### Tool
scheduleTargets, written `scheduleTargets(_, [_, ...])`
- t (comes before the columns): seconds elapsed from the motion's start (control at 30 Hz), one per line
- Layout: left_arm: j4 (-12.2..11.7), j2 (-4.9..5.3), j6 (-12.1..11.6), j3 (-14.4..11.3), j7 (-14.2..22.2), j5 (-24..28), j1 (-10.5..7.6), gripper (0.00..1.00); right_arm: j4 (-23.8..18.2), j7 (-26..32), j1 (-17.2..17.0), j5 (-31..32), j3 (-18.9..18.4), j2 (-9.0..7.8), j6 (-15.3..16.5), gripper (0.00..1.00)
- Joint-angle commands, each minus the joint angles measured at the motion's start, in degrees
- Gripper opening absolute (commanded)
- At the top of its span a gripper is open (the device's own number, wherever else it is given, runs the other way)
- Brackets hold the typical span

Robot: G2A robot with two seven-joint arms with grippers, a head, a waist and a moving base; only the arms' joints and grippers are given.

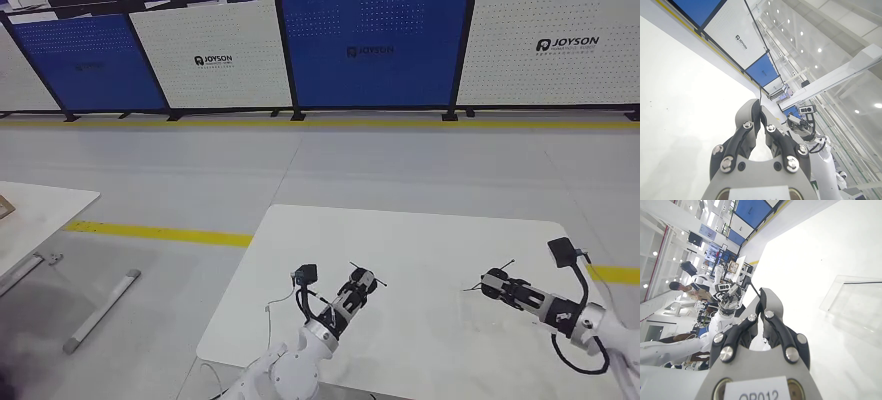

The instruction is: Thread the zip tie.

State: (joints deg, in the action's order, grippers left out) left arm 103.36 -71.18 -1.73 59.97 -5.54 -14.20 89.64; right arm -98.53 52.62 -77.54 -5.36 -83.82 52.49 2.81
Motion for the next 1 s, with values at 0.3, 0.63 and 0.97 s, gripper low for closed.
scheduleTargets(0.3, [-1.45,-0.87,4.13,-3.03,-5.44,-5.06,-2.13,0.0,0.0,0.0,0.0,0.0,0.0,0.0,0.0,0.0])
scheduleTargets(0.63, [-4.39,-2.12,8.34,-7.05,-6.38,-6.31,-5.51,0.0,0.0,0.0,0.0,0.0,0.0,0.0,0.0,0.0])
scheduleTargets(0.97, [-4.39,-2.12,8.34,-7.05,-6.38,-6.31,-5.51,0.0,-0.27,-4.59,1.08,-0.46,5.36,1.03,0.01,0.0])
